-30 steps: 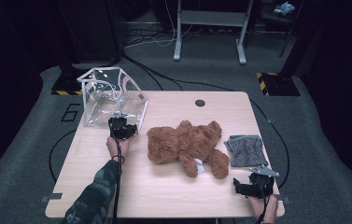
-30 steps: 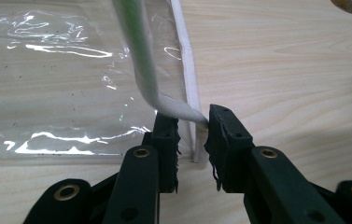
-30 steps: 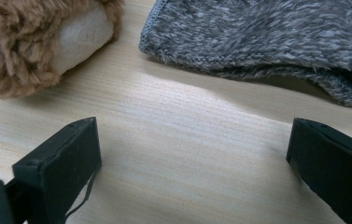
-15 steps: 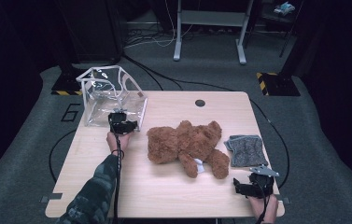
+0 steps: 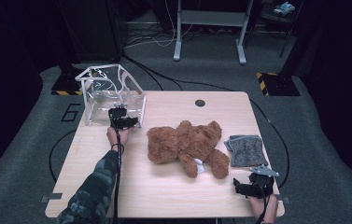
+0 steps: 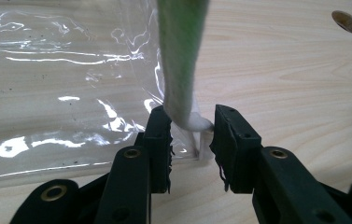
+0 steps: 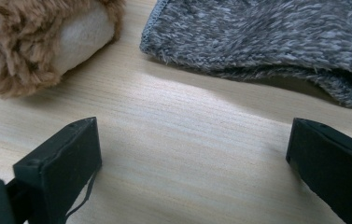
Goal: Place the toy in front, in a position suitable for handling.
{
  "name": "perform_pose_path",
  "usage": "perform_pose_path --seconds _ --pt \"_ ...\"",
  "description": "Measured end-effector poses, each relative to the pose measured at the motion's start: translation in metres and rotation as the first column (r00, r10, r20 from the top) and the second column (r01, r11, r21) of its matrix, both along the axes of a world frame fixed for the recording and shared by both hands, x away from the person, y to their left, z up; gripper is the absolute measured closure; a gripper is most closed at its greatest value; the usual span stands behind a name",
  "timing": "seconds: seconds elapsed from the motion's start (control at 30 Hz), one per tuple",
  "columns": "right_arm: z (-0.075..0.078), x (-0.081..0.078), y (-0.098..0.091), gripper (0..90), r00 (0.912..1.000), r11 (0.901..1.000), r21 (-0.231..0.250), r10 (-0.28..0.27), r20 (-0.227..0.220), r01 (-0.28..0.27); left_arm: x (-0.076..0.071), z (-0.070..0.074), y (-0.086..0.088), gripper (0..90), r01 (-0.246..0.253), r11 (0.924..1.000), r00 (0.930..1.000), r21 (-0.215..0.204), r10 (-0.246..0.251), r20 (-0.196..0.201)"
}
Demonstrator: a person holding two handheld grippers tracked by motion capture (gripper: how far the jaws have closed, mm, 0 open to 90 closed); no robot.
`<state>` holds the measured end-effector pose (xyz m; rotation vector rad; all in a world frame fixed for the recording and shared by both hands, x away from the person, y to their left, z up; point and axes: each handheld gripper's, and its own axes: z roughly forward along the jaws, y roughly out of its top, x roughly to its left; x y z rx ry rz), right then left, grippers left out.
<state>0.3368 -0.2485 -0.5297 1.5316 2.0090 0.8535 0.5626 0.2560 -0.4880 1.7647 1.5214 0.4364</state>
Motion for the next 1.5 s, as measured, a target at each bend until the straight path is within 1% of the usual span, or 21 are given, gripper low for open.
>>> perform_pose_path --seconds 0.07,0.1,0.13,0.23,0.33,0.37,0.47,0.73,0.8,0.9,1.0,1.03,1.07,1.1,1.2,1.27,1.3,1.37,1.43,1.47,1.5 --pt "0.000 0.000 0.000 2.3 1.0000 1.0000 0.000 0.001 -0.001 -0.001 0.000 0.000 -0.001 66.0 -0.009 0.9998 1.0000 -0.015 0.009 -0.003" --pt "0.000 0.000 0.000 2.3 1.0000 1.0000 0.000 0.000 0.000 0.000 0.001 0.000 0.000 66.0 0.005 1.0000 1.0000 0.003 -0.005 0.001" --pt "0.000 0.000 0.000 2.3 1.0000 1.0000 0.000 0.000 0.000 0.000 0.001 0.000 0.000 66.0 -0.002 1.0000 1.0000 -0.007 0.002 0.000" --pt "0.000 0.000 0.000 2.3 1.0000 1.0000 -0.001 0.001 0.000 -0.001 0.002 0.000 0.001 66.0 0.004 1.0000 1.0000 -0.001 -0.004 0.004" --pt "0.000 0.000 0.000 2.3 1.0000 1.0000 0.000 0.001 0.000 -0.001 0.007 0.001 0.004 65.6 -0.002 0.9996 0.9999 -0.029 0.001 -0.013" --pt "0.000 0.000 0.000 2.3 1.0000 1.0000 0.000 0.001 -0.001 -0.001 0.008 0.002 0.003 65.5 -0.009 0.9994 0.9999 -0.033 0.009 -0.008" --pt "0.000 0.001 0.000 2.3 1.0000 1.0000 -0.002 0.007 0.003 -0.007 0.010 0.003 0.003 65.1 -0.001 0.9999 0.9999 -0.010 0.001 -0.011" --pt "0.000 0.001 0.000 2.3 1.0000 1.0000 -0.002 0.006 0.002 -0.006 0.011 0.001 0.004 61.6 -0.004 0.9998 0.9999 -0.019 0.004 -0.015" --pt "0.000 0.000 0.000 2.4 1.0000 1.0000 0.000 0.002 0.000 -0.002 0.010 0.002 0.005 56.4 -0.006 0.9994 0.9998 -0.033 0.006 -0.016" --pt "0.000 0.000 0.000 2.4 1.0000 1.0000 0.000 0.000 0.000 0.000 0.007 0.003 0.008 47.3 0.001 0.9985 0.9991 -0.055 -0.003 -0.042" --pt "0.000 0.000 0.000 2.4 1.0000 1.0000 0.000 0.000 0.000 0.000 0.004 0.006 0.008 39.5 0.005 0.9970 0.9987 -0.077 -0.009 -0.050" --pt "0.000 0.000 0.000 2.4 1.0000 1.0000 0.000 0.001 0.000 -0.001 0.003 0.007 0.009 38.1 0.022 0.9974 0.9980 -0.069 -0.026 -0.058" --pt "0.000 0.000 0.000 2.4 1.0000 1.0000 0.000 0.001 0.000 -0.001 0.001 0.008 0.008 36.6 0.017 0.9973 0.9981 -0.071 -0.021 -0.057" --pt "0.000 0.000 0.000 2.4 1.0000 1.0000 0.000 0.000 0.000 0.000 -0.002 0.009 0.008 35.5 0.027 0.9981 0.9988 -0.056 -0.029 -0.040" --pt "0.000 0.000 0.000 2.4 1.0000 1.0000 0.000 0.000 0.000 0.000 -0.006 0.010 0.007 32.1 0.043 0.9972 0.9978 -0.061 -0.046 -0.048" --pt "0.000 0.000 0.000 2.3 1.0000 1.0000 0.000 0.001 -0.001 -0.001 -0.010 0.012 0.008 30.9 0.073 0.9971 0.9964 -0.022 -0.074 -0.042" --pt "0.000 0.000 0.000 2.3 1.0000 1.0000 0.000 0.002 -0.001 -0.002 -0.012 0.013 0.008 29.5 0.075 0.9966 0.9960 -0.032 -0.077 -0.045" --pt "0.000 0.001 0.000 2.3 1.0000 1.0000 -0.003 0.006 0.002 -0.006 -0.015 0.013 0.007 26.5 0.086 0.9962 0.9955 -0.013 -0.086 -0.040" --pt "0.000 0.001 0.000 2.3 1.0000 1.0000 -0.003 0.007 0.001 -0.007 -0.021 0.013 0.005 23.3 0.100 0.9947 0.9940 -0.024 -0.101 -0.041" --pt "0.000 0.001 0.000 2.3 1.0000 1.0000 -0.003 0.007 0.001 -0.007 -0.023 0.014 0.005 21.5 0.118 0.9930 0.9923 -0.006 -0.118 -0.037" --pt "0.000 0.001 0.000 2.3 1.0000 1.0000 -0.003 0.007 0.000 -0.007 -0.028 0.014 0.004 18.4 0.131 0.9914 0.9905 -0.006 -0.131 -0.043"
